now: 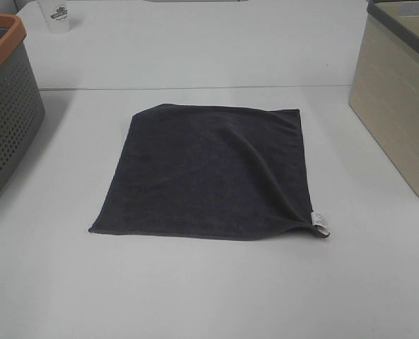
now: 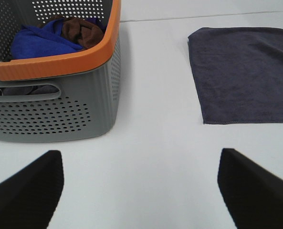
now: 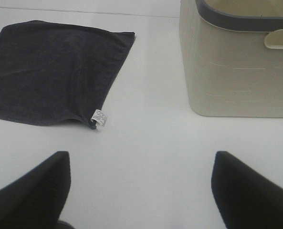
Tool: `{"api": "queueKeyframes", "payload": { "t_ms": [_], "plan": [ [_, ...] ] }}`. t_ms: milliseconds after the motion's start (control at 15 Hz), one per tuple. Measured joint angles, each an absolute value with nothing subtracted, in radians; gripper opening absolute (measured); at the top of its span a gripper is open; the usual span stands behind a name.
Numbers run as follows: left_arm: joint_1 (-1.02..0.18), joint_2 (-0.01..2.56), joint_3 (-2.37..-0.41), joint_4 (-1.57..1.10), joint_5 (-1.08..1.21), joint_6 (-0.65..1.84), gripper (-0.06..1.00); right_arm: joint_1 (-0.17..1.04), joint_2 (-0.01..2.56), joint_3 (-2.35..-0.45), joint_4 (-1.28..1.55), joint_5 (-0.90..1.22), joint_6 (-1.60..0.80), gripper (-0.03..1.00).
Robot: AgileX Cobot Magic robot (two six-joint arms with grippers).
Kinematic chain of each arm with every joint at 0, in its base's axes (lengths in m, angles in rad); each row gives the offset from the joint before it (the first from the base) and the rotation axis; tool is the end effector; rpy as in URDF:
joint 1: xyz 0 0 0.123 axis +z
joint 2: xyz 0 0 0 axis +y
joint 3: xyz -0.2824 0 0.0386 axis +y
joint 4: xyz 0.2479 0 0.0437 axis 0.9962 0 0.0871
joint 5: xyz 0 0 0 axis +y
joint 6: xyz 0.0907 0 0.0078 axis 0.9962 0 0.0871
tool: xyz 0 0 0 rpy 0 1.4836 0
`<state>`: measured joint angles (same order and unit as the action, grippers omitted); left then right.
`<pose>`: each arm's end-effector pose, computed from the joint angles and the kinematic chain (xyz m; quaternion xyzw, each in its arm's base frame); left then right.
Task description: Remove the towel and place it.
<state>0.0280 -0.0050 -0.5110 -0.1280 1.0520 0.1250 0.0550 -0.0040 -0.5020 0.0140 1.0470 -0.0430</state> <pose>-0.0066 -0.0103 0.2814 0.0437 0.8439 -0.0231 0.5343 -0.0052 0.0008 0.2788 -0.0418 0.8470 0.0102 0.5298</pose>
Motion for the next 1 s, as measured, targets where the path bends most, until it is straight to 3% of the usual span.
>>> {"api": "queueKeyframes", "payload": {
  "t_ms": [1000],
  "plan": [
    [0.028, -0.005, -0.511, -0.128, 1.052, 0.125, 0.82, 0.055, -0.004, -0.502, 0.014, 1.047, -0.043, 0.79]
  ]
}}
